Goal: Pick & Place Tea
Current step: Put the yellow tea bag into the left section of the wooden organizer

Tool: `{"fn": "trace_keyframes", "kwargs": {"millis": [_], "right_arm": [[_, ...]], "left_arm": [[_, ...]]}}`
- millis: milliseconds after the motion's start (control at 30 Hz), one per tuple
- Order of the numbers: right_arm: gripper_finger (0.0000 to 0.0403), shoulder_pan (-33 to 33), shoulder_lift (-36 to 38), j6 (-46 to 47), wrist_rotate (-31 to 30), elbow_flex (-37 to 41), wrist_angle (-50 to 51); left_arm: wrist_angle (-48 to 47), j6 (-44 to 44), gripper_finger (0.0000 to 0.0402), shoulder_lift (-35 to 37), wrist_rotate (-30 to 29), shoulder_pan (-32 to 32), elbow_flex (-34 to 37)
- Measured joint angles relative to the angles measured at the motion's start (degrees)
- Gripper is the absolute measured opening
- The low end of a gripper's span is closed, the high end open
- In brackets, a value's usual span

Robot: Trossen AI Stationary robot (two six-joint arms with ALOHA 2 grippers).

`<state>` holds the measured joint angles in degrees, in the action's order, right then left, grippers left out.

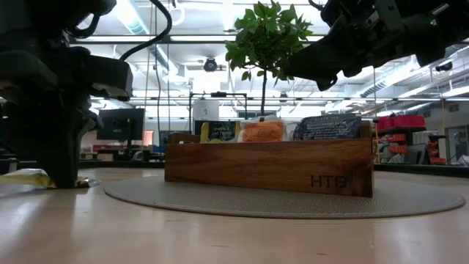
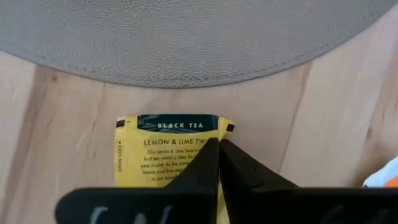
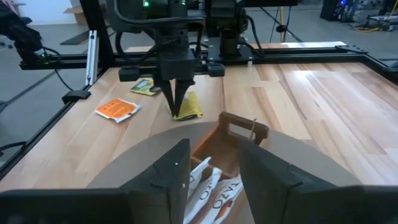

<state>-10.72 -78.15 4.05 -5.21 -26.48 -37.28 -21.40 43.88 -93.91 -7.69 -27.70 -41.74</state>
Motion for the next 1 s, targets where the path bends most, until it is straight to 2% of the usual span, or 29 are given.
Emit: {"fn": "trace_keyframes", "kwargs": {"millis": [133,300,433,633,767,1000], "right_arm": [[0.0144,0.00,0.00,0.02,-0.12,0.00,0.02],[0.0144,0.00,0.00,0.51,-0.02,0.00,0.02],[0.0144,0.01,0.00,0.57,0.28,-0.02,0.84],[0.0144,0.02,0.00,-5.62,2.62,-0.02,0.83],[0.0144,0.02,0.00,-6.15,3.37,-0.02,-0.02],[0.0144,-1.28,0.00,-13.80,5.23,-0.02,-3.24]], "left_arm": [[0.78,-3.13,0.0004,0.00,-0.17,-0.87,-0.52],[-2.60,-8.59,0.0002,0.56,-0.08,-1.07,-4.34],[-1.36,-12.89,0.0002,1.56,-0.78,-0.51,-7.14],[-2.70,-16.45,0.0001,3.26,-2.67,0.20,-7.89],[-2.13,-16.66,0.0001,3.99,-3.15,0.97,-8.04],[6.90,-19.41,0.0001,5.95,-1.68,1.05,-8.22]]}}
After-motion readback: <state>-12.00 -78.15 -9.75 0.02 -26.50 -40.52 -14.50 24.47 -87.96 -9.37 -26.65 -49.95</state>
